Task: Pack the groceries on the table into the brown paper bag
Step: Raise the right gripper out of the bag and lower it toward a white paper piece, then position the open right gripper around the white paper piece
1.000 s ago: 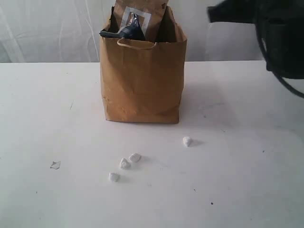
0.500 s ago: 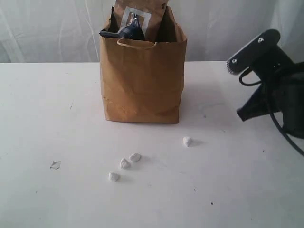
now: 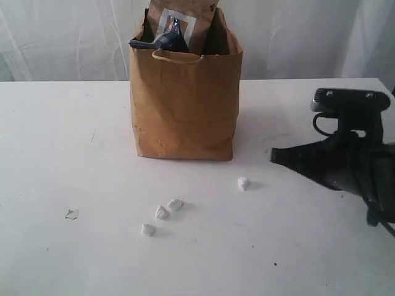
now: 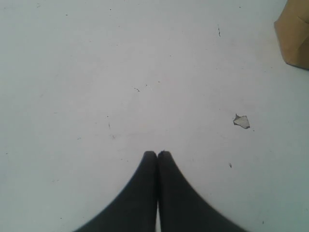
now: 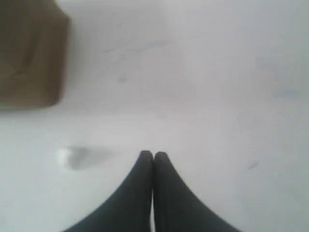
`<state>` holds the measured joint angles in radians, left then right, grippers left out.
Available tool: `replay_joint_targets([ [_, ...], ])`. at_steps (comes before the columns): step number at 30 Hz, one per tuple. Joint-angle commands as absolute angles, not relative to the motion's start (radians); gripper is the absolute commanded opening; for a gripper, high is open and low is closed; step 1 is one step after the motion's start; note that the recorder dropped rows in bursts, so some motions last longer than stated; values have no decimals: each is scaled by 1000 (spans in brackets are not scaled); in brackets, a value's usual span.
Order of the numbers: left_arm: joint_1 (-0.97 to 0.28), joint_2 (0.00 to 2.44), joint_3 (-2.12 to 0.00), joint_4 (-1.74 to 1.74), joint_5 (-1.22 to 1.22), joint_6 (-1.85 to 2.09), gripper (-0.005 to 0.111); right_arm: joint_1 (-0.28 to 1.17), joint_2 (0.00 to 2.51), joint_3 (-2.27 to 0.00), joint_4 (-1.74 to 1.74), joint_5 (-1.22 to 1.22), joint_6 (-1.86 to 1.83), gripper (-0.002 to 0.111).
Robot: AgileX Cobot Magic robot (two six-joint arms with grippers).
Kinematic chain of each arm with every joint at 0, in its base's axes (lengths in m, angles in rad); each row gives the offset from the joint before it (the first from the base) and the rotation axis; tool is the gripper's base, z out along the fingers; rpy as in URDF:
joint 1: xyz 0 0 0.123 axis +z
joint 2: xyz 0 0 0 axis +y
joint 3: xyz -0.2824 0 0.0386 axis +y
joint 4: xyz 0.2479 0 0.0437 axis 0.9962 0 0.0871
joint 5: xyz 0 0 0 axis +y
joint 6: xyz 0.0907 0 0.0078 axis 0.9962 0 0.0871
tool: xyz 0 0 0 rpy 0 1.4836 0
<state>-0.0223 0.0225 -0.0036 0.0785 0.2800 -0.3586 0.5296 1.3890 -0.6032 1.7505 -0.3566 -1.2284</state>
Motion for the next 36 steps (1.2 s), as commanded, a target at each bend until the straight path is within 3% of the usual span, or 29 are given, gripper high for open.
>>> replay_joint_targets([
  [1,-18,19,0,86,279,-360,0,520,1387,-562,1643,-5,-760,0],
  [4,-18,19,0,86,279,-360,0,520,1388,-550,1444,128,-715,0],
  [12,-18,19,0,86,279,-360,0,520,1386,-550,1194,317,-1090,0],
  [21,-18,19,0,86,279,-360,0,520,1386,-550,1012,188,-1175,1],
  [24,-18,19,0,86,279,-360,0,520,1386,-550,776,172,-1015,12],
  [30,-18,19,0,86,279,-360,0,548,1386,-537,425,81,-632,48],
  [36,-18,19,0,86,279,-360,0,595,1386,-481,425,-110,-623,52],
])
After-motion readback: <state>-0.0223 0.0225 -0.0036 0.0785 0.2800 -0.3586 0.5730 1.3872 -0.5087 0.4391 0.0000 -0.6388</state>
